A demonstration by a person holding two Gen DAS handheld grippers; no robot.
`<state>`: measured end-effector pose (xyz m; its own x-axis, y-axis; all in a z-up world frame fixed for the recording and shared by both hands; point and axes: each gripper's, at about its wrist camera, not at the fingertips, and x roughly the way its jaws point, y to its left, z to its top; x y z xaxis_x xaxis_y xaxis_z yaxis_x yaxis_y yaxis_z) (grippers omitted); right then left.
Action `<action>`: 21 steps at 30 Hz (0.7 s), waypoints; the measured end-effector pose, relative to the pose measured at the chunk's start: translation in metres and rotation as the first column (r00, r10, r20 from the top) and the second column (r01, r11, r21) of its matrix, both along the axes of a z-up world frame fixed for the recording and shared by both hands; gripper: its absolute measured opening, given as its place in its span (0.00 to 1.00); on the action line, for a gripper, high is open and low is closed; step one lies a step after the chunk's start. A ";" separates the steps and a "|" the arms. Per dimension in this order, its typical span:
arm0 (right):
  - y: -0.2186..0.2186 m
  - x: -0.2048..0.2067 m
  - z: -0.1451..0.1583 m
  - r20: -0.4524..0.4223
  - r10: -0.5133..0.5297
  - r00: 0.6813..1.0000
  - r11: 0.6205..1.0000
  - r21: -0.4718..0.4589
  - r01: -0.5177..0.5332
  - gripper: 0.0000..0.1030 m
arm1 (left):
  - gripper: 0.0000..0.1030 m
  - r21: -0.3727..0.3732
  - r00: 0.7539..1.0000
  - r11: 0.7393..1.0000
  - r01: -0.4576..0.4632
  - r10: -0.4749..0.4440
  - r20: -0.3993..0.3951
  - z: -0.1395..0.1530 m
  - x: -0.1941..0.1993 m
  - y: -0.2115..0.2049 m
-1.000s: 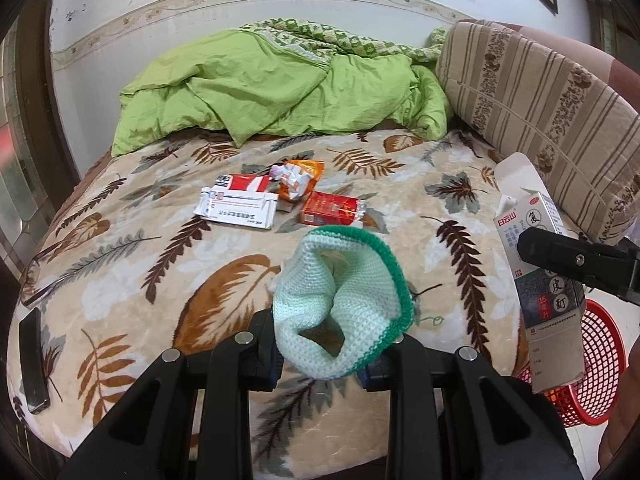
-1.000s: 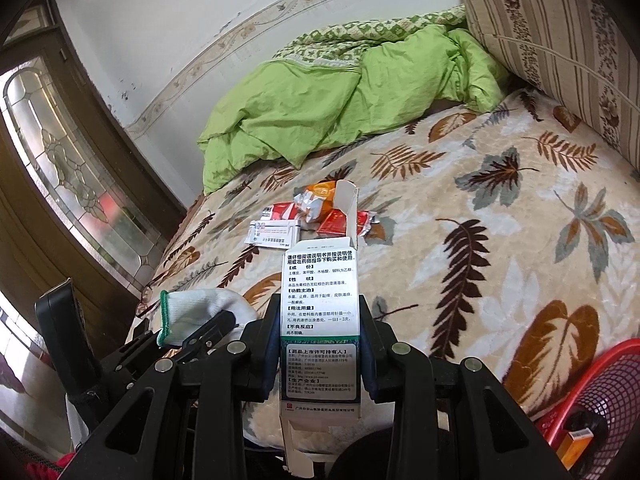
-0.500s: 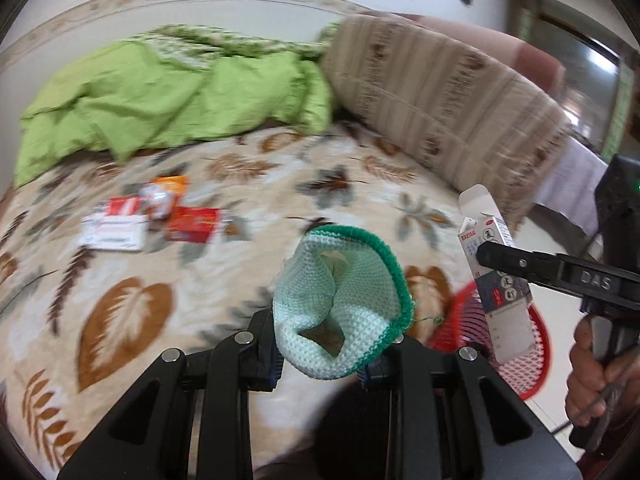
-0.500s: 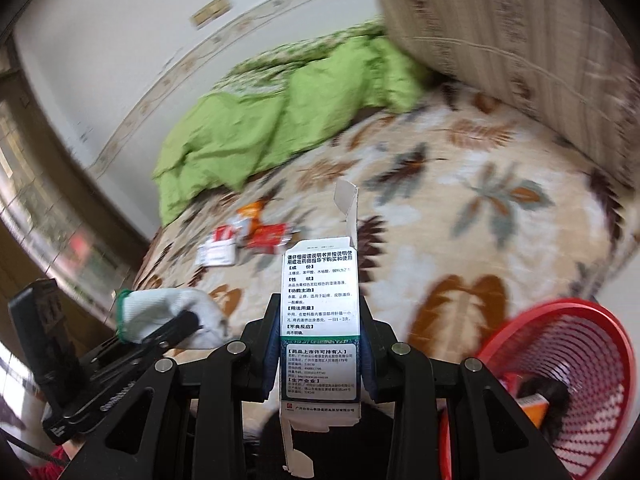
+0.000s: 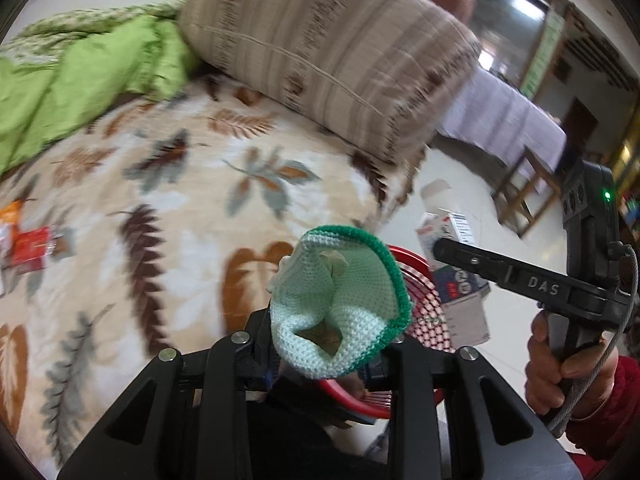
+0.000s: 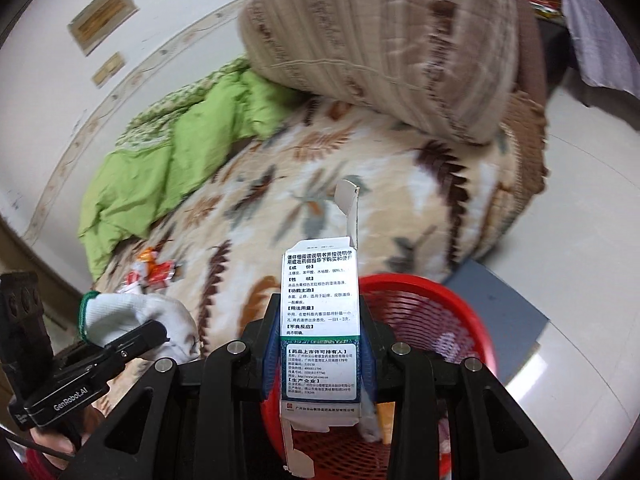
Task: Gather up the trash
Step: 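Carry glove and white box to the red basket and open both tools, then move both open tools back over the trash pile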
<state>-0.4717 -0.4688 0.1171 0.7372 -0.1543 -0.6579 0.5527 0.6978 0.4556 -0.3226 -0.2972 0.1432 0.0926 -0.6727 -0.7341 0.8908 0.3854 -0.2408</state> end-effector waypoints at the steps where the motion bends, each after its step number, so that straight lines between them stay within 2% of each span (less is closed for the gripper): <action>1: -0.003 -0.002 -0.003 -0.009 -0.007 1.000 1.000 0.005 0.007 0.35 | 0.40 0.009 1.000 1.000 0.015 -0.015 -0.007 -0.003 -0.004 -0.006; 2: -0.006 -0.004 -0.005 -0.017 -0.011 1.000 1.000 0.010 0.011 0.35 | 0.51 0.016 1.000 1.000 0.024 -0.024 -0.009 -0.005 -0.008 -0.012; 3: -0.008 -0.005 -0.008 -0.029 -0.013 1.000 1.000 0.014 0.014 0.37 | 0.54 0.020 0.999 0.999 0.037 -0.037 -0.009 -0.007 -0.011 -0.015; 5: -0.012 -0.007 -0.012 -0.050 -0.024 0.998 1.000 0.016 0.025 0.47 | 0.57 0.027 0.999 0.998 0.052 -0.052 -0.009 -0.009 -0.016 -0.019; 10: -0.014 -0.008 -0.013 -0.045 -0.025 0.999 1.000 0.014 0.025 0.48 | 0.59 0.025 0.999 0.999 0.035 -0.035 0.005 -0.006 -0.010 -0.008; 16: -0.002 0.016 -0.006 -0.007 0.046 0.999 0.999 0.016 -0.045 0.48 | 0.59 0.009 0.996 0.996 -0.084 0.084 0.013 -0.001 0.019 0.025; 21: 0.021 0.053 0.003 0.007 0.149 0.989 0.989 -0.006 -0.149 0.48 | 0.59 -0.007 0.974 0.974 -0.226 0.227 0.020 0.002 0.054 0.070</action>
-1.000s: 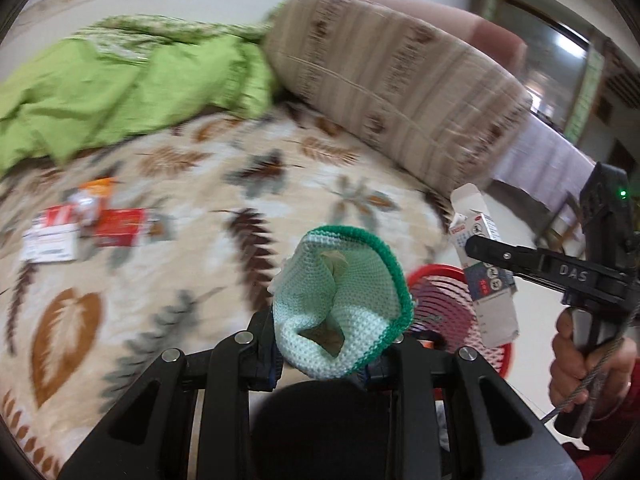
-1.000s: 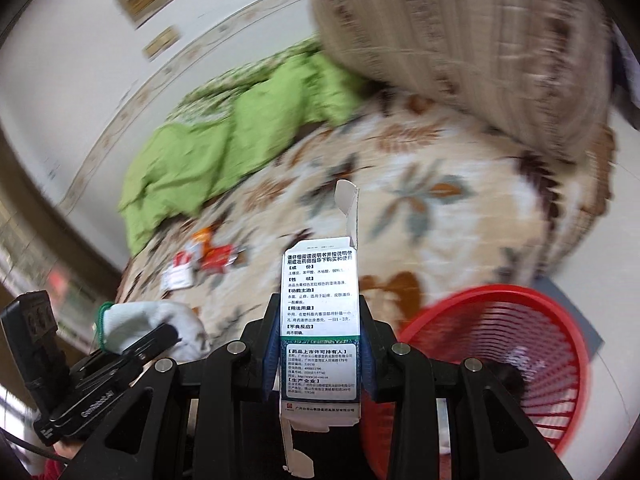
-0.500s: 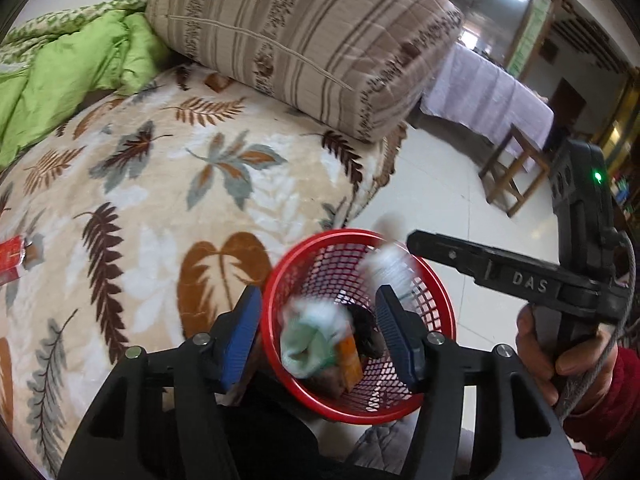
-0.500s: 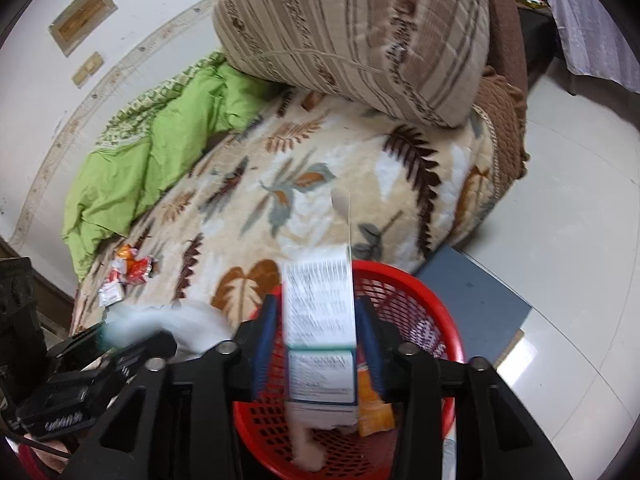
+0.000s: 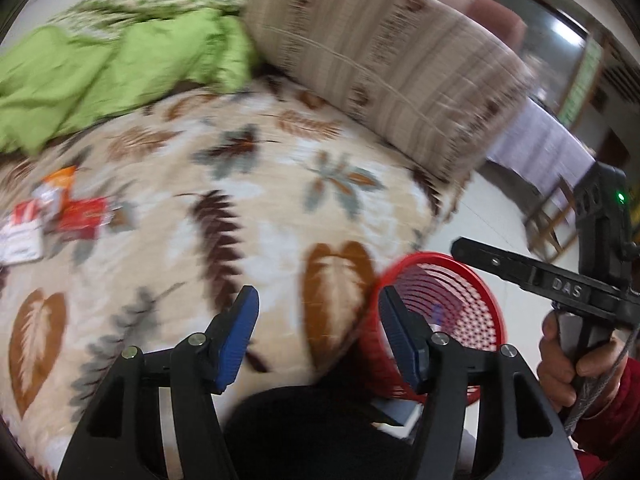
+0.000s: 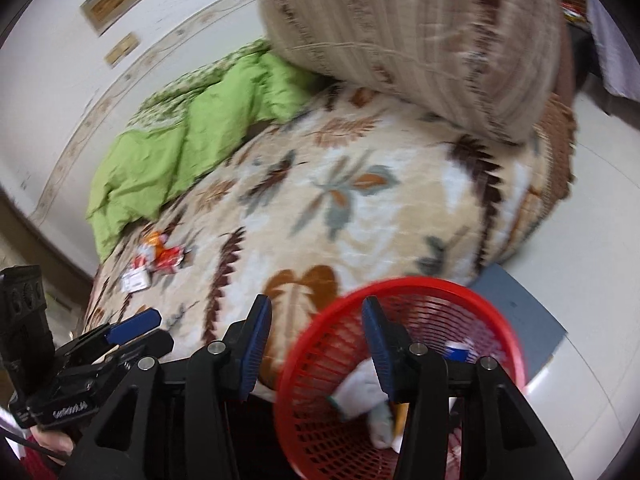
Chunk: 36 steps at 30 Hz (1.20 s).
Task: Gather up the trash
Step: 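Move both open tools back over the trash pile, then grasp the red cigarette pack with the right tool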
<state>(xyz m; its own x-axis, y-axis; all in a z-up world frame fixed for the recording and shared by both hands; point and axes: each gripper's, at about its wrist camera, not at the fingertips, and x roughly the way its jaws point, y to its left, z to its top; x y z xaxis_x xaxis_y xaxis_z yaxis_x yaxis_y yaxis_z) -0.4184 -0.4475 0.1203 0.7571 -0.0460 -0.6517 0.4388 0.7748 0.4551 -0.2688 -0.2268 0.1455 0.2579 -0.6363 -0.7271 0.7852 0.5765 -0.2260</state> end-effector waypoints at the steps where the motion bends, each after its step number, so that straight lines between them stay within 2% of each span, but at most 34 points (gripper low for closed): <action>1: 0.006 0.009 0.001 0.001 0.025 1.000 1.000 -0.003 -0.025 0.48 | 0.60 0.000 1.000 1.000 -0.027 0.027 -0.001 0.000 0.007 0.009; 6: 0.044 0.061 0.005 -0.005 0.177 0.984 0.984 -0.026 -0.177 0.48 | 0.60 0.017 0.985 0.986 -0.168 0.167 0.034 -0.004 0.040 0.058; 11: 0.079 0.109 0.007 -0.016 0.298 0.955 0.953 -0.057 -0.298 0.49 | 0.60 0.025 0.949 0.948 -0.316 0.316 0.013 -0.017 0.075 0.108; 14: 0.099 0.140 0.009 -0.029 0.361 0.932 0.928 -0.087 -0.362 0.50 | 0.60 0.036 0.908 0.908 -0.418 0.418 0.004 -0.027 0.096 0.136; 19: 0.127 0.196 0.006 -0.055 0.460 0.886 0.878 -0.118 -0.463 0.54 | 0.60 0.068 0.814 0.812 -0.579 0.581 0.003 -0.049 0.128 0.176; 21: 0.138 0.225 0.003 -0.067 0.508 0.859 0.851 -0.118 -0.512 0.60 | 0.60 0.082 0.779 0.776 -0.626 0.627 0.013 -0.059 0.139 0.187; 25: 0.154 0.277 -0.005 -0.099 0.547 0.831 0.819 -0.144 -0.556 0.62 | 0.60 0.106 0.731 0.724 -0.682 0.678 0.072 -0.073 0.150 0.199; 28: 0.159 0.316 -0.012 -0.106 0.556 0.825 0.810 -0.154 -0.566 0.63 | 0.60 0.120 0.712 0.702 -0.702 0.696 0.094 -0.082 0.156 0.207; 29: 0.163 0.335 -0.017 -0.121 0.577 0.808 0.793 -0.155 -0.589 0.63 | 0.60 0.119 0.706 0.696 -0.708 0.702 0.094 -0.083 0.157 0.209; 32: 0.166 0.377 -0.033 -0.155 0.576 0.803 0.783 -0.178 -0.596 0.63 | 0.60 0.102 0.690 0.682 -0.724 0.718 0.096 -0.082 0.160 0.212; 36: 0.153 0.421 -0.061 -0.166 0.575 0.801 0.804 -0.070 -0.591 0.63 | 0.60 0.096 0.677 0.670 -0.736 0.729 0.103 -0.084 0.164 0.214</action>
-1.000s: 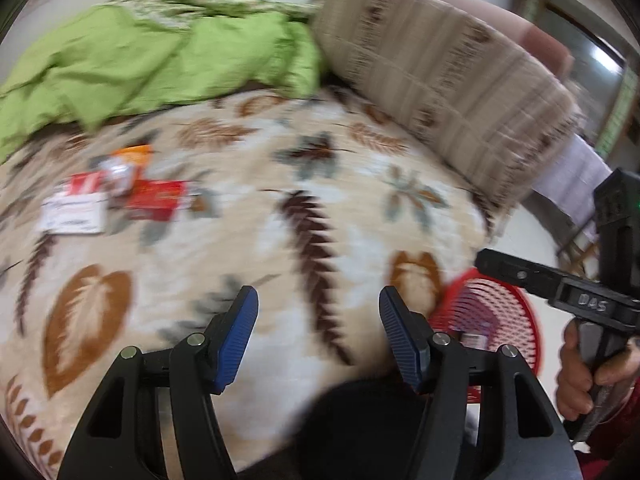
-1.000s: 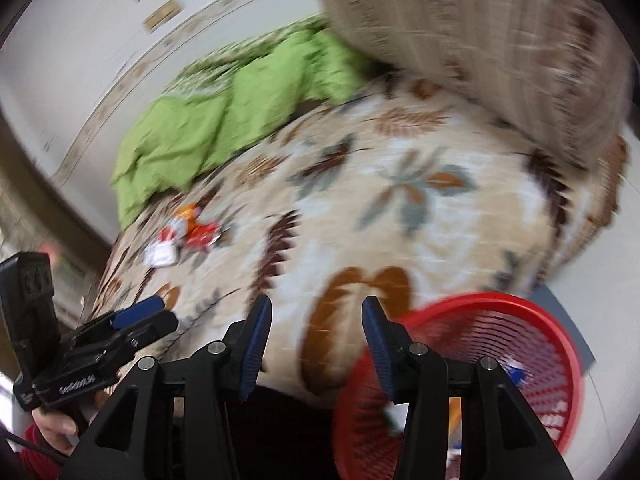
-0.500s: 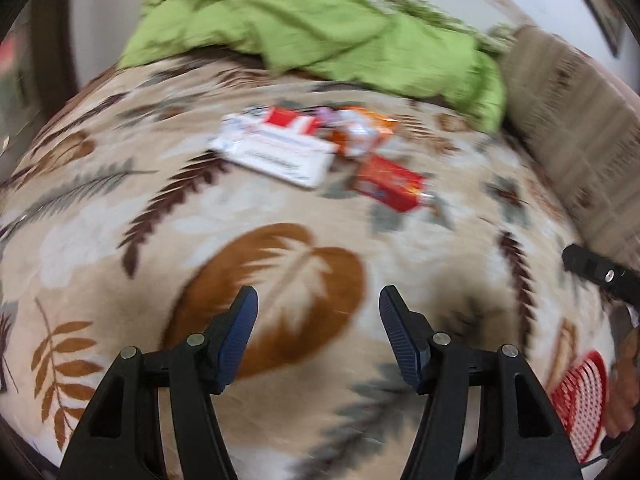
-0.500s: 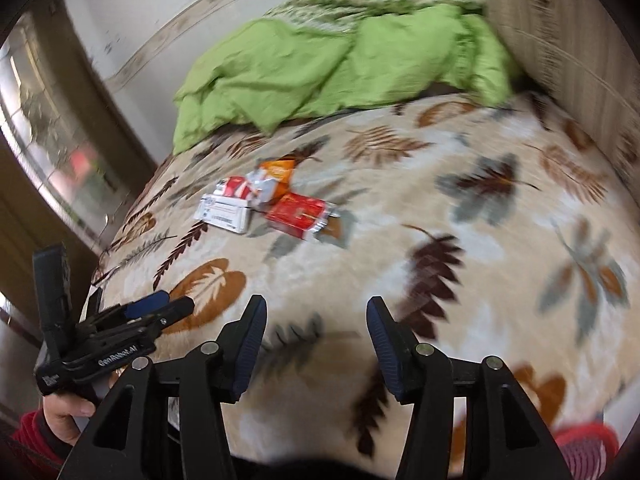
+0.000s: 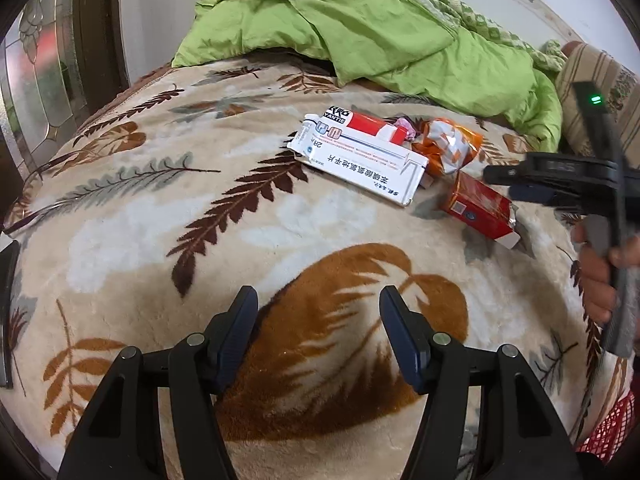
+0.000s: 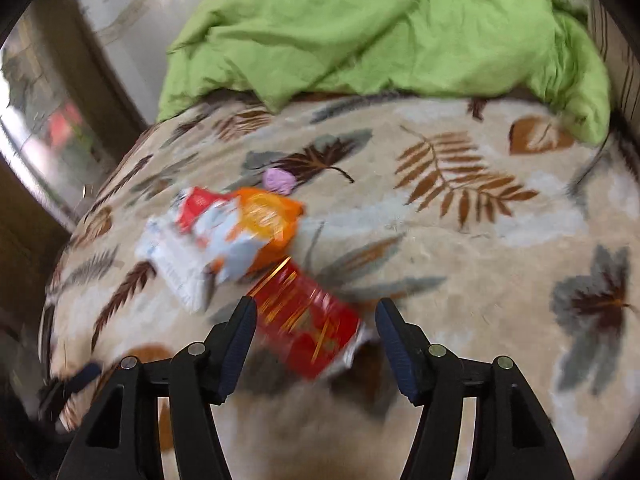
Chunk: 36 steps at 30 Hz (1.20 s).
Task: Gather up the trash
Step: 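Grasp the red cigarette pack with the right tool, then grasp the orange-white snack bag with the left tool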
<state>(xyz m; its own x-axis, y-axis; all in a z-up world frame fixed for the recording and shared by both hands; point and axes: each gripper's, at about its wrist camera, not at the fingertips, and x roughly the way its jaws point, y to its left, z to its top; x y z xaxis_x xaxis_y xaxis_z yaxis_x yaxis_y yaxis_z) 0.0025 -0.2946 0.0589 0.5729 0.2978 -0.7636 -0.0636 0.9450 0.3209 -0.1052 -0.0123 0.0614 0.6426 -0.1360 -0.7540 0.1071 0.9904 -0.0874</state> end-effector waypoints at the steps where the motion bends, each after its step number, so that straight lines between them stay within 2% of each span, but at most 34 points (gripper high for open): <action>1: -0.002 0.007 -0.005 -0.016 -0.003 1.000 1.000 0.011 0.003 0.63 | 0.60 -0.001 1.000 1.000 0.000 0.000 -0.005 -0.001 0.001 0.000; 4: -0.004 0.015 -0.017 -0.052 0.007 0.999 0.998 0.058 -0.004 0.63 | 0.60 -0.017 1.000 1.000 -0.010 0.010 -0.014 -0.003 0.004 0.003; 6: 0.003 0.009 -0.017 -0.056 0.058 0.997 0.994 0.091 -0.053 0.63 | 0.60 -0.034 1.000 0.999 -0.025 0.025 -0.013 -0.002 0.006 0.007; 8: 0.016 0.002 -0.014 -0.049 0.118 0.992 0.990 0.081 -0.113 0.63 | 0.60 -0.042 0.999 0.998 -0.036 0.036 -0.013 -0.002 0.007 0.010; 12: 0.049 -0.010 -0.013 -0.045 0.231 0.972 0.972 -0.032 -0.232 0.63 | 0.60 -0.043 0.999 0.998 -0.044 0.043 -0.010 -0.002 0.008 0.011; 14: 0.061 -0.009 -0.015 -0.041 0.226 0.973 0.965 -0.127 -0.230 0.63 | 0.60 -0.044 0.999 0.998 -0.043 0.043 -0.011 -0.002 0.008 0.011; 19: 0.080 -0.005 -0.021 -0.035 0.220 0.975 0.951 -0.217 -0.222 0.63 | 0.60 -0.048 0.999 0.998 -0.039 0.038 -0.026 -0.002 0.010 0.012; 21: 0.084 -0.011 -0.021 -0.024 0.198 0.980 0.944 -0.263 -0.197 0.55 | 0.60 -0.055 0.999 0.998 -0.030 0.028 -0.030 -0.002 0.011 0.011; 22: 0.084 -0.014 -0.021 -0.024 0.188 0.982 0.946 -0.265 -0.188 0.55 | 0.61 -0.059 0.999 0.998 -0.022 0.020 -0.033 -0.002 0.011 0.009; 25: 0.076 -0.026 -0.018 -0.031 0.138 0.990 0.966 -0.214 -0.142 0.54 | 0.62 -0.078 0.999 0.997 -0.004 0.001 -0.041 0.000 0.014 0.005; 31: 0.053 -0.079 -0.002 -0.002 0.013 1.000 0.997 -0.076 -0.013 0.54 | 0.65 -0.189 0.995 0.982 0.006 -0.024 -0.096 0.009 0.037 0.000; 33: 0.045 -0.096 0.006 0.011 -0.027 1.000 0.999 -0.043 0.028 0.54 | 0.65 -0.200 0.996 0.980 0.022 -0.038 -0.079 0.019 0.045 -0.007; 36: 0.028 -0.121 0.016 0.034 -0.100 0.994 0.995 0.012 0.100 0.54 | 0.72 -0.188 0.995 0.978 0.088 -0.096 -0.036 0.033 0.055 -0.027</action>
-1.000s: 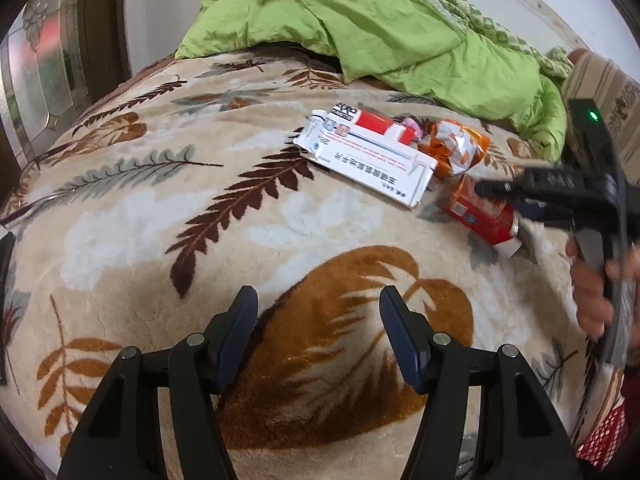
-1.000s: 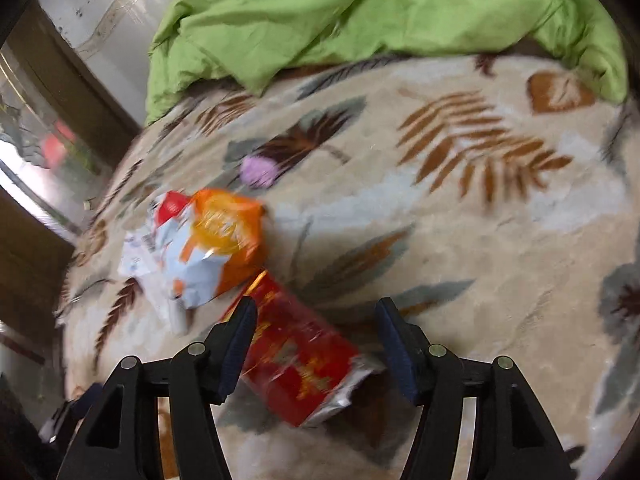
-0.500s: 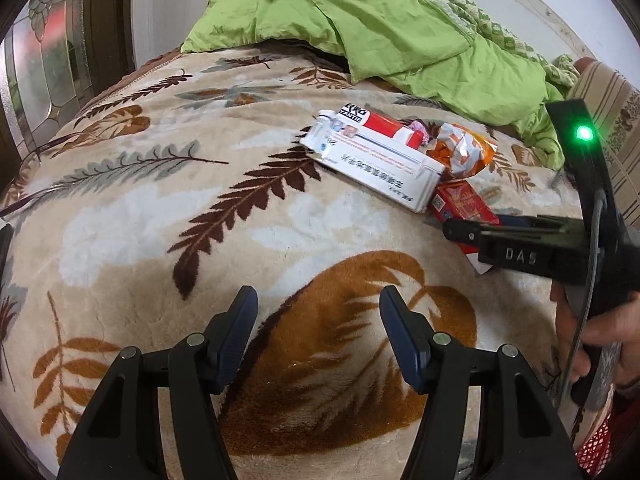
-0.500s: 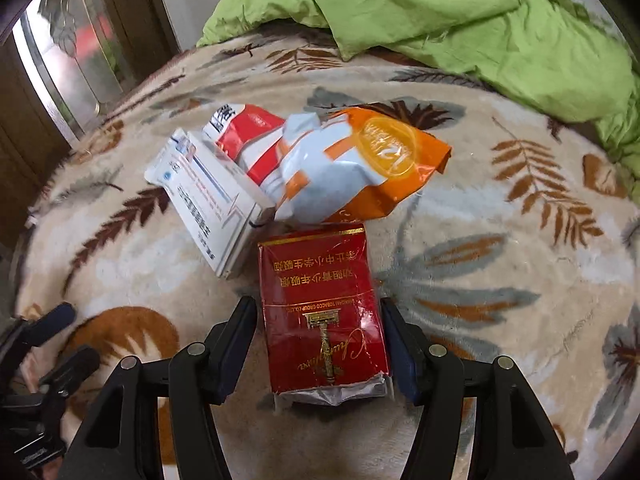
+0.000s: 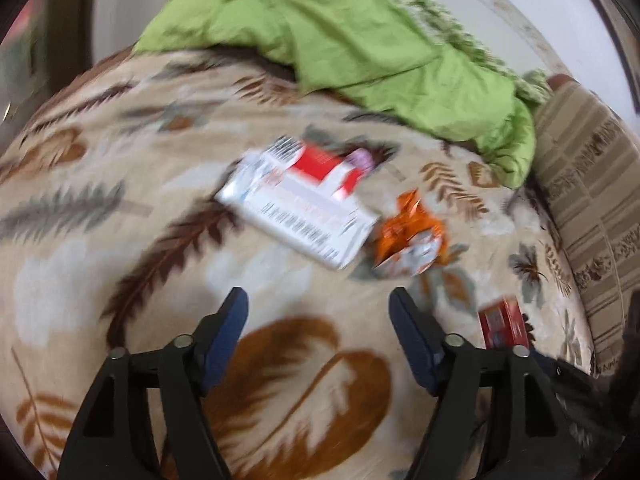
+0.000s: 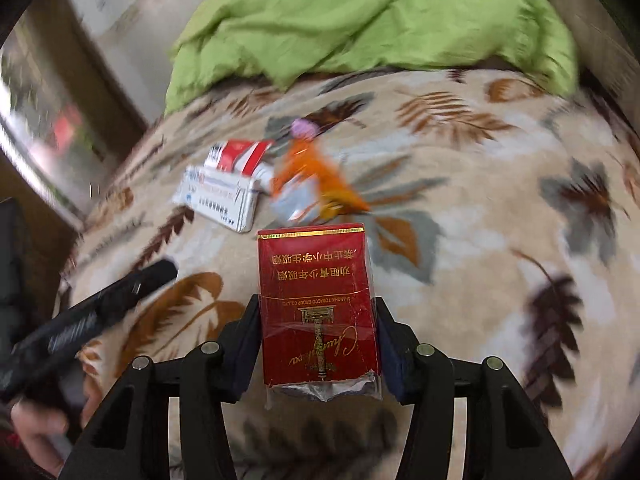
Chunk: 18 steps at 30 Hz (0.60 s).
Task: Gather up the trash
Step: 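Grasp the orange-white snack bag with the left tool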
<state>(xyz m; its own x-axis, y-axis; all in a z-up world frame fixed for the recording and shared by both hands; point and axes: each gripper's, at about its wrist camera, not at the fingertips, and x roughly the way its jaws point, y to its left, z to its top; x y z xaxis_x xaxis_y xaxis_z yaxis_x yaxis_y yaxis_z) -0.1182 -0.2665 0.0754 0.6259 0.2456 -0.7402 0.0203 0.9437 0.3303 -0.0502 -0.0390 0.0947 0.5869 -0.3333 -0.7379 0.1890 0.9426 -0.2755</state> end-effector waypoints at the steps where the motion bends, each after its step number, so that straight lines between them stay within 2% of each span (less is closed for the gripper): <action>1: -0.006 -0.008 0.004 0.013 -0.019 1.000 1.000 0.006 0.019 0.54 | 0.76 0.004 1.000 1.000 0.026 -0.026 0.012 0.002 0.003 -0.007; 2: -0.011 -0.014 0.006 0.020 -0.033 0.999 0.999 0.013 0.032 0.54 | 0.80 0.010 0.998 0.998 0.062 -0.062 0.019 0.004 0.007 -0.017; 6: -0.027 -0.026 0.013 0.037 -0.074 0.997 0.997 0.025 0.073 0.54 | 0.80 0.053 0.984 0.983 0.177 -0.178 0.010 -0.002 0.029 -0.057; 9: -0.034 -0.032 0.015 0.046 -0.092 0.995 0.995 0.039 0.090 0.54 | 0.80 0.106 0.975 0.969 0.223 -0.224 -0.001 -0.014 0.044 -0.082; 13: -0.036 -0.039 0.013 0.048 -0.089 0.995 0.995 0.048 0.087 0.54 | 0.80 0.158 0.975 0.962 0.222 -0.223 -0.011 -0.029 0.062 -0.101; 15: -0.035 -0.040 0.011 0.044 -0.087 0.995 0.995 0.053 0.085 0.54 | 0.80 0.202 0.975 0.956 0.214 -0.220 0.011 -0.034 0.065 -0.108; 16: -0.034 -0.041 0.010 0.042 -0.086 0.995 0.995 0.052 0.084 0.54 | 0.71 0.226 0.974 0.950 0.213 -0.225 0.030 -0.034 0.064 -0.111; 17: -0.033 -0.042 0.010 0.041 -0.086 0.995 0.995 0.051 0.083 0.54 | 0.52 0.247 0.971 0.945 0.215 -0.233 0.047 -0.035 0.063 -0.114; 18: -0.032 -0.043 0.009 0.043 -0.086 0.995 0.995 0.050 0.084 0.54 | 0.44 0.242 0.969 0.943 0.229 -0.245 0.038 -0.037 0.064 -0.116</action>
<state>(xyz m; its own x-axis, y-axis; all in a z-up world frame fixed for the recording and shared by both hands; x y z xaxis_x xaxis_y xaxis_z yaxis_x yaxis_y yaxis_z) -0.1610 -0.2987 0.0847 0.6783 0.2247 -0.6996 0.0840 0.9222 0.3776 0.0135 -0.1551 0.0580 0.5628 -0.2916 -0.7735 0.4252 0.9046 -0.0317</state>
